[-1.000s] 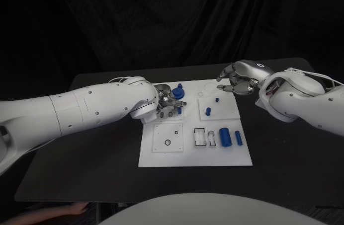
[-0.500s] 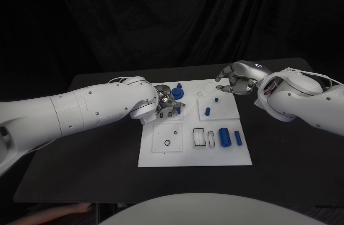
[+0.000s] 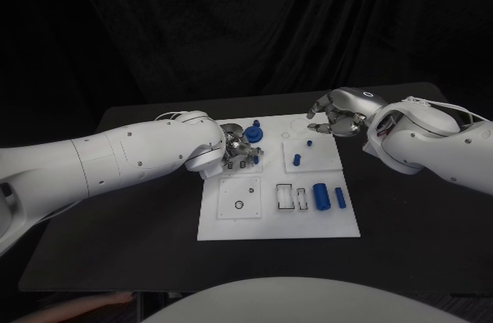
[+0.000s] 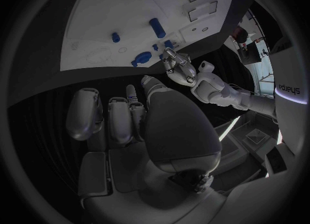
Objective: Assemble the parts on the task board
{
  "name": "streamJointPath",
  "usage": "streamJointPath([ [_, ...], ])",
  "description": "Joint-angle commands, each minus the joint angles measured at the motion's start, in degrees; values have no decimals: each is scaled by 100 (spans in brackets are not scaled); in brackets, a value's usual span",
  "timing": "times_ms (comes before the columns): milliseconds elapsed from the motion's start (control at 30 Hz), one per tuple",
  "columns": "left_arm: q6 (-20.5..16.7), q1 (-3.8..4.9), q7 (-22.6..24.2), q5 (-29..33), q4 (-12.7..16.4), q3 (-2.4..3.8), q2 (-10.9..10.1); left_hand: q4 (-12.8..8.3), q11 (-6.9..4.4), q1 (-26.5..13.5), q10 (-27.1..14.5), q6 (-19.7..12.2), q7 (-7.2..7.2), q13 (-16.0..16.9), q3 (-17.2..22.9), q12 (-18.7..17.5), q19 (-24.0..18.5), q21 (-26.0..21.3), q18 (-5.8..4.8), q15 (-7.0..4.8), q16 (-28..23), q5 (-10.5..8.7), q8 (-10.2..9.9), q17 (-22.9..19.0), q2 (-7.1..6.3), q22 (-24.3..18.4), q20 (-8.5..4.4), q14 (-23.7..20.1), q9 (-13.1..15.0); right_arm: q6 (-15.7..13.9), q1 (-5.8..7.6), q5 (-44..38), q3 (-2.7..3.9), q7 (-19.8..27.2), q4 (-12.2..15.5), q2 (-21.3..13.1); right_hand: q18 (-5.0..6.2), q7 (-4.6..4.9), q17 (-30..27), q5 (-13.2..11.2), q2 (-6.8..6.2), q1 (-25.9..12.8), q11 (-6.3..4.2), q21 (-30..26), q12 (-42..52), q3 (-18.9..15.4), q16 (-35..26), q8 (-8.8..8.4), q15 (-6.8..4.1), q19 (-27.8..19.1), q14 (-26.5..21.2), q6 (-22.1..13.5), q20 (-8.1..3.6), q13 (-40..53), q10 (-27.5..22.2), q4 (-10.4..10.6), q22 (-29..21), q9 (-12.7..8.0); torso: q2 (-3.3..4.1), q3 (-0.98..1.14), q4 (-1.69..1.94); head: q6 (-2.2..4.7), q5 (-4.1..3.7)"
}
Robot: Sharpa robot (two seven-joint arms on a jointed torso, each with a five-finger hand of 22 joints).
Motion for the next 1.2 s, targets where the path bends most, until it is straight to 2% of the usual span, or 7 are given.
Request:
streamJointPath([
  [33, 119, -8, 80, 15, -12, 5, 24, -8, -41, -15, 606, -50, -8, 1503, 66, 15, -59, -37, -35, -49, 37, 31, -38, 1507, -58, -10, 1, 594, 37, 60, -14, -37, 4, -99, 6, -1, 4, -5, -8, -4, -9, 41, 27, -38, -29, 21, -39, 11, 54, -11, 167, 44, 13, 80, -27, 5, 907, -2, 3, -1, -3, -1, 15],
  [533, 229, -36, 110, 15, -57, 5, 36, -139, -40, -51, 606, -48, -7, 1503, 444, 15, -84, -80, -28, -46, 37, 163, -207, 1507, -158, -17, 4, 594, 260, 102, -14, -37, 4, -133, 7, 4, 7, -4, -20, -18, -12, 33, 30, -52, -36, 18, -51, 8, 57, -16, 163, 50, 17, 68, -36, 12, 903, -4, 2, -1, 1, -1, 14],
  [733, 274, -43, 165, 15, -72, 5, 39, -249, -29, -171, 606, -31, 5, 1503, 937, 15, -122, -134, -17, -36, 37, 420, -413, 1507, -296, -36, 12, 594, 446, 121, -14, -37, 4, -145, -2, 13, 12, -6, -40, -24, -6, 41, 31, -80, -40, 24, -69, 8, 59, -25, 158, 59, 20, 63, -40, 10, 896, -5, 2, -4, 0, -1, 15],
  [833, 306, -46, 181, 15, -80, 5, 38, -336, -23, -279, 606, -5, 17, 1503, 1339, 15, -148, -170, -11, -22, 37, 548, -554, 1507, -417, -44, 22, 594, 559, 132, -14, -37, 4, -153, -9, 13, 12, -6, -40, -24, -6, 41, 31, -80, -40, 24, -69, 8, 59, -25, 158, 59, 20, 63, -40, 10, 896, -5, 2, -3, 0, -1, 16],
  [900, 324, -48, 189, 15, -85, 5, 37, -397, -7, -406, 606, 26, 28, 1503, 1638, 15, -171, -201, -5, -14, 37, 564, -657, 1507, -527, -53, 33, 594, 652, 138, -14, -37, 4, -157, -14, 14, 14, -6, -44, -24, -4, 45, 32, -87, -46, 27, -73, 9, 60, -27, 157, 63, 21, 53, -48, 8, 894, -6, 2, -2, 4, -1, 11],
  [1000, 345, -51, 201, 15, -92, 5, 35, -455, 3, -542, 598, 59, 38, 1497, 1899, 9, -182, -222, -2, -5, 37, 565, -751, 1507, -620, -46, 43, 594, 742, 145, -14, -37, 4, -162, -19, 17, 17, -6, -60, -24, -3, 49, 32, -106, -52, 29, -87, 9, 60, -33, 153, 67, 21, 42, -56, 6, 889, -6, 1, -2, 6, -1, 10],
  [1200, 363, -56, 210, 15, -90, 5, 26, -546, 12, -641, 580, 87, 46, 1483, 2152, -5, -201, -252, 4, 6, 37, 579, -865, 1507, -692, -52, 53, 594, 812, 164, -14, -37, 4, -174, -22, 21, 20, -6, -67, -23, -3, 52, 32, -118, -59, 31, -93, 9, 61, -37, 151, 69, 22, 30, -65, 4, 886, -6, 3, -1, 6, -1, 17],
])
